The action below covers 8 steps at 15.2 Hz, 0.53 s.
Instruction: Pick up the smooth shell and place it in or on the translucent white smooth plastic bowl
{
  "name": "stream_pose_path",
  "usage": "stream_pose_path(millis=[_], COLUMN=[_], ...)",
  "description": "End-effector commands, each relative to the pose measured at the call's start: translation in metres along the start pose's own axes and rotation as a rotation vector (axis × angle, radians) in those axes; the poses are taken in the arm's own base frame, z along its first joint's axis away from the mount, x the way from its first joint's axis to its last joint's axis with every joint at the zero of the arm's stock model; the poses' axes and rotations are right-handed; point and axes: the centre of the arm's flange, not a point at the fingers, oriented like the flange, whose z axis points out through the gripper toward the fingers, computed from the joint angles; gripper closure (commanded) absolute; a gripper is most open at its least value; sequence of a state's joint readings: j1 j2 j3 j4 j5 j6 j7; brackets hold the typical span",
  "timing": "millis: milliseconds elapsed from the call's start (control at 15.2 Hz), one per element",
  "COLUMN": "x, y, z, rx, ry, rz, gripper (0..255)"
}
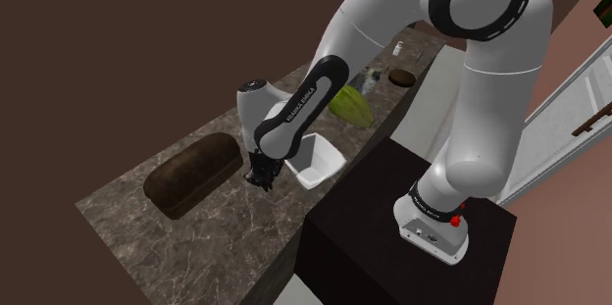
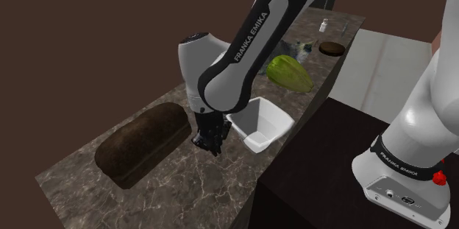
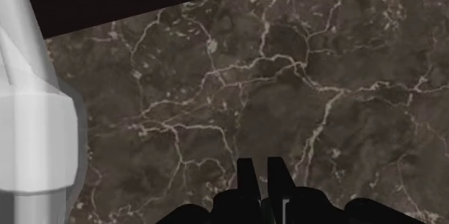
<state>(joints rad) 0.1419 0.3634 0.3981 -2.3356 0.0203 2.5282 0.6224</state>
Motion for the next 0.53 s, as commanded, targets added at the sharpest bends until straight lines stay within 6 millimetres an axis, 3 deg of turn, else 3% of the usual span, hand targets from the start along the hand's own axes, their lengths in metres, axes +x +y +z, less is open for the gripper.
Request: stream_pose_path(millis=[0,462], x=[-0.002,-0.010], y=[0.001,-0.001], z=[-0.011,-0.047], rx=[0.000,0.000], ry=[0.000,0.000], rz=[0.000,0.000], gripper=[255,255])
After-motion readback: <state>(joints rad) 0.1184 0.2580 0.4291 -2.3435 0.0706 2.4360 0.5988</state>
